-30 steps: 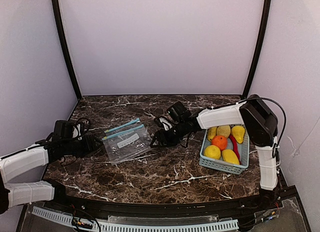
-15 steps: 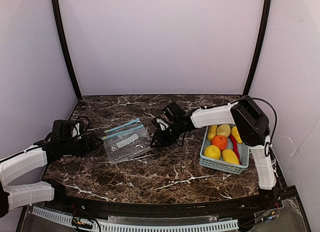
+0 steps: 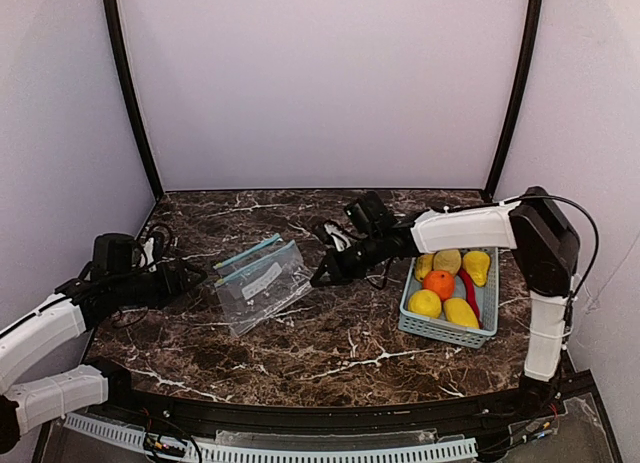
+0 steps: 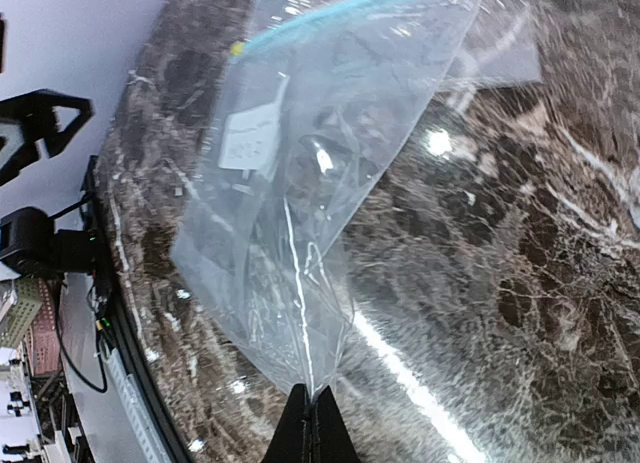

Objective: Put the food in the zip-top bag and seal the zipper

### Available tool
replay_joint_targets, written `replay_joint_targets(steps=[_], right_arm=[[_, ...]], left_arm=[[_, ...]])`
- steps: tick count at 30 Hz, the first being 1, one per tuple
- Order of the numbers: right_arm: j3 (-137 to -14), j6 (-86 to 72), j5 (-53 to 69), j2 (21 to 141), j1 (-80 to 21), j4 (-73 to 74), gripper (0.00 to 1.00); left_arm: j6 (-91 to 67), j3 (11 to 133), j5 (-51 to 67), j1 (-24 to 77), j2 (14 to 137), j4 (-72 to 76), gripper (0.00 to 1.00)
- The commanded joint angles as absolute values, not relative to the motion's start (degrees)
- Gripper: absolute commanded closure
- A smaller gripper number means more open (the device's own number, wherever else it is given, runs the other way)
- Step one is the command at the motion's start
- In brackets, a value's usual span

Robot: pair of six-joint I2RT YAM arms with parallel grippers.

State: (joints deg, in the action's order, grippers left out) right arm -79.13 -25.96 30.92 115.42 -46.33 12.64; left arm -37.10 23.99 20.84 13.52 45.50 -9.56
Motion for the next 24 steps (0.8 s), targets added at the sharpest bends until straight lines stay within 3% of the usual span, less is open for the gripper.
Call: replay_joint_targets(steps=[1,10,19,24], right_arm=[[-74.9,-22.07,34.58,103.5,-47.45,6.59,1.0],[-68.48,-17.39,43.5,88.15,-48.25,2.06,1.0],[-65.81,-22.7,42.42,80.82,-48.51,-5.38,1.0],[-69.9,-25.78,34.33,82.01,-48.54,-0.33,1.0]], left_arm=[[-35.83,27.8,26.55,13.86,43.61,-12.65,0.11],[-39.41,32.47,34.13,18.11,43.94,-5.68,0.07],[-39.79,36.41,36.29,24.46,45.44,-1.51,0.04],[-33.84,37.81,34.73,28.03,46.19,-1.57,0.02]])
